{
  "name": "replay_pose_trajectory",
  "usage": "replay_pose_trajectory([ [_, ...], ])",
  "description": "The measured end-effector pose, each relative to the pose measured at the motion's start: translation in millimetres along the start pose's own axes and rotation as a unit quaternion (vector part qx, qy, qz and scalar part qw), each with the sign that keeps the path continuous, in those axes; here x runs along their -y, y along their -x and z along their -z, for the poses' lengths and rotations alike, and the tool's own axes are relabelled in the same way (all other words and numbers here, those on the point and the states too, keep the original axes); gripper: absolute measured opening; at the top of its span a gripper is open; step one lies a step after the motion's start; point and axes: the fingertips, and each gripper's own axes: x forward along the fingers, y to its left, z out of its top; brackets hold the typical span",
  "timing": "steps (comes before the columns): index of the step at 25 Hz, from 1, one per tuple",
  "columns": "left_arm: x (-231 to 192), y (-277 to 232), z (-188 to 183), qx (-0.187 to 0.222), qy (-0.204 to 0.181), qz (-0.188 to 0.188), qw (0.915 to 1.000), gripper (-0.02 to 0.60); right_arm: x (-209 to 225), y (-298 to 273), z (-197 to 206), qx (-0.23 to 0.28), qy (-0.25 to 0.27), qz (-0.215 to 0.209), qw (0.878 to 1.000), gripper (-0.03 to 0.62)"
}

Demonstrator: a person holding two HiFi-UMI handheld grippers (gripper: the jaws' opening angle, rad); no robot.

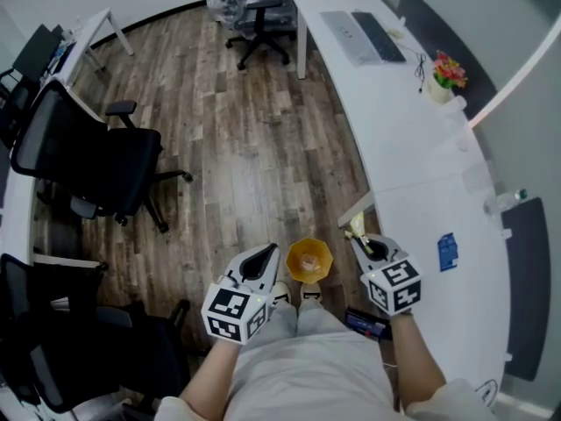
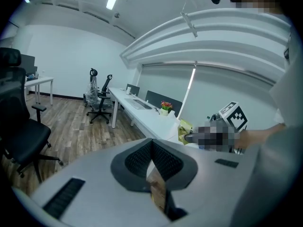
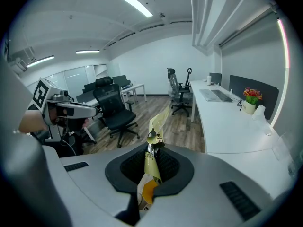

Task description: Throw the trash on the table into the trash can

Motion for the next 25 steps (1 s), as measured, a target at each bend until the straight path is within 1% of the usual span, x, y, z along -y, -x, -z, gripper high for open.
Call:
replay_pose_trajectory([
  [4,0.1,-9.0,1.4,-0.002,0.001,0.007,1.0,0.002,6.6,-7.1,3.2,-0.007,-0.002,-0.003,1.0,0.037],
  [8,3.9,-21.7,5.5,0.0,0.002,0.027,0.9996,0.002,10.4,-19.3,13.6,-0.018,-0.002,-0.012,1.0,0.037],
  [12,1.5,-40.8,16.3,-0.008,-0.004,0.028,0.9996,0.002,15.4,-31.0,25.6,-0.033,0.005,-0.021,0.999,0.037],
  [22,-21.9,-77.2,60.7,-0.047,0.005,0.024,0.9986,0.002,25.2,-77.6,87.2,-0.076,0.003,-0.038,0.996,0.037],
  [25,-24.6,-90.9,80.6,-0.058,0.011,0.022,0.998,0.002,27.3,-92.8,107.6,-0.082,-0.003,-0.044,0.996,0.037],
])
